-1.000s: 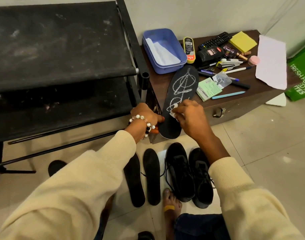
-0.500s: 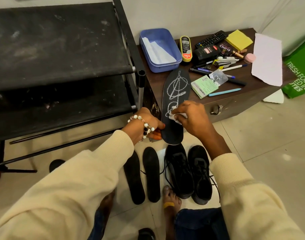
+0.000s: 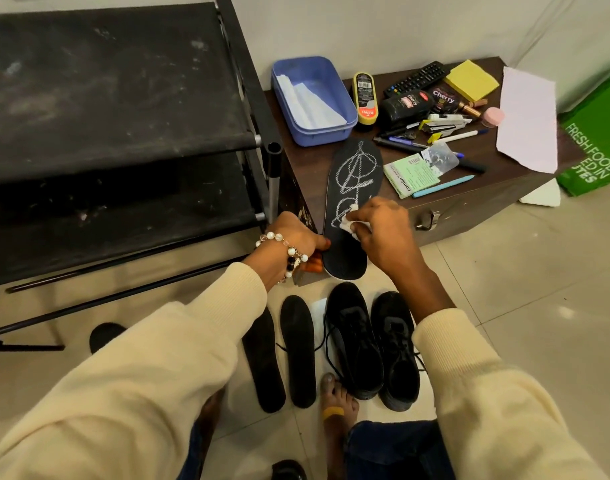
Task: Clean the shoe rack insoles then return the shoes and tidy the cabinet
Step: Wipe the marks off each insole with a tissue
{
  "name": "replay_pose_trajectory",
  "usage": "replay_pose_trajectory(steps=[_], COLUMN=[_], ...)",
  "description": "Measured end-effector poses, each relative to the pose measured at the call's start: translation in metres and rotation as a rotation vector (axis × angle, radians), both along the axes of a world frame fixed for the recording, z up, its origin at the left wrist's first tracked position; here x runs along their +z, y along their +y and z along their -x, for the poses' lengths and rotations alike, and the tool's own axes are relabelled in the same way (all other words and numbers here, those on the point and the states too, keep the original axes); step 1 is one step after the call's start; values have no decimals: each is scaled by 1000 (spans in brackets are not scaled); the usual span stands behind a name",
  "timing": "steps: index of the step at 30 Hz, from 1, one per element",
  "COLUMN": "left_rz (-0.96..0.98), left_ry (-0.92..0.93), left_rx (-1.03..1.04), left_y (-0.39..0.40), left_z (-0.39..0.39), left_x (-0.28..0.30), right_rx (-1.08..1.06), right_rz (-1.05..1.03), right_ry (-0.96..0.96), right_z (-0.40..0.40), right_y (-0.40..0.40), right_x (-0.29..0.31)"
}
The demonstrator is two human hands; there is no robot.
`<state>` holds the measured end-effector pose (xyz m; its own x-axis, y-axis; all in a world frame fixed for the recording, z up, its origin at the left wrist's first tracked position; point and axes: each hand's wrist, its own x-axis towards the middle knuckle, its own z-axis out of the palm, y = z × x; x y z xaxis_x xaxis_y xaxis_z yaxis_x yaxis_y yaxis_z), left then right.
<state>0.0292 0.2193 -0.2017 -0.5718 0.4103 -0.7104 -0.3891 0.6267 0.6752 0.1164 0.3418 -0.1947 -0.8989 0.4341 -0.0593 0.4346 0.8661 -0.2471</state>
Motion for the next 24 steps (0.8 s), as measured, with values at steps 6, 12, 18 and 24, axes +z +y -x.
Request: replay_pose_trajectory(steps=[6, 12, 18, 24], left_rz=[-3, 19, 5, 9], left_ry=[85, 37, 58, 11], left_rx=[17, 47, 46, 68], left_y=[2, 4, 4, 4], left_z=[-1, 0, 0, -1], left_x=[-6, -3, -4, 0], right_rx=[161, -39, 170, -44], right_rz=[-6, -51, -27, -38], right_ry=[-34, -26, -56, 2], right_z=[6, 4, 17, 3], right_y=[-10, 11, -19, 10], right_x=[-3, -8, -16, -6])
